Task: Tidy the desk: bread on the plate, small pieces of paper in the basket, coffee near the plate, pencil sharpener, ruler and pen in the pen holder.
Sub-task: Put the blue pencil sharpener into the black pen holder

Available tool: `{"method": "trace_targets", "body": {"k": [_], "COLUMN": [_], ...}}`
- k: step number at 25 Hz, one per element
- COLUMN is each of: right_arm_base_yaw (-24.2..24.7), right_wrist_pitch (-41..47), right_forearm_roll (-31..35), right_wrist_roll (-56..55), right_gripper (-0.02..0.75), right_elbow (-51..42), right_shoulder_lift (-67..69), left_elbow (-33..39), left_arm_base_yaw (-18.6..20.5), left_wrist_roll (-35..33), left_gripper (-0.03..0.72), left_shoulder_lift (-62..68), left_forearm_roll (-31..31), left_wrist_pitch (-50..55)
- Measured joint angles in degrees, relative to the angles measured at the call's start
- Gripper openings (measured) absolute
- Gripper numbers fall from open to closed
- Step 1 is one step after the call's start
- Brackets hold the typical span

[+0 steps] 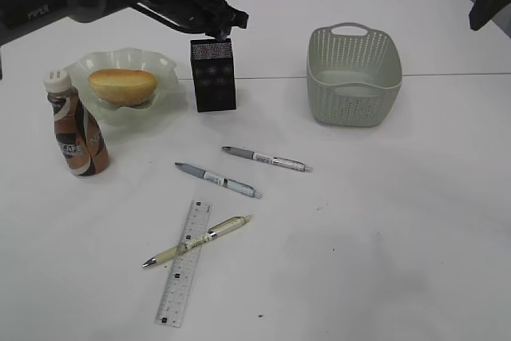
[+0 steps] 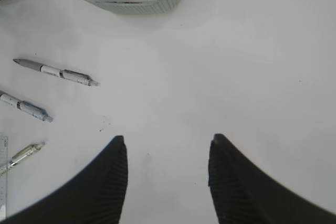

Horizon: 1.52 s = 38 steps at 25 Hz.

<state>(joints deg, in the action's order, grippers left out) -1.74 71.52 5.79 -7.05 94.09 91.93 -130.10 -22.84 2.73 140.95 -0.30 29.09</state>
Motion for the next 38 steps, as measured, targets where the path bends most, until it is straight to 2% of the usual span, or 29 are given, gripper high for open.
{"method": "trace_targets", "body": {"k": [32,38], "right_arm_base_yaw": [0.0,0.0], "right_wrist_pitch": [0.0,0.0], "right_forearm_roll": [0.0,0.0], "right_wrist_roll": [0.0,0.0], "right_gripper": [0.372,0.372], "right_elbow": [0.0,0.0], "right_shoulder_lift": [0.0,0.0], "left_elbow": [0.0,0.0], "left_arm_base_yaw": [1.3,1.3], "left_wrist_roll": [0.0,0.0], "left_gripper": [0.165,0.213], "left_shoulder_lift": [2.8,2.8], "left_forearm_roll": [-2.4,-2.4], "left_wrist_pitch": [-1.8,-1.9]}}
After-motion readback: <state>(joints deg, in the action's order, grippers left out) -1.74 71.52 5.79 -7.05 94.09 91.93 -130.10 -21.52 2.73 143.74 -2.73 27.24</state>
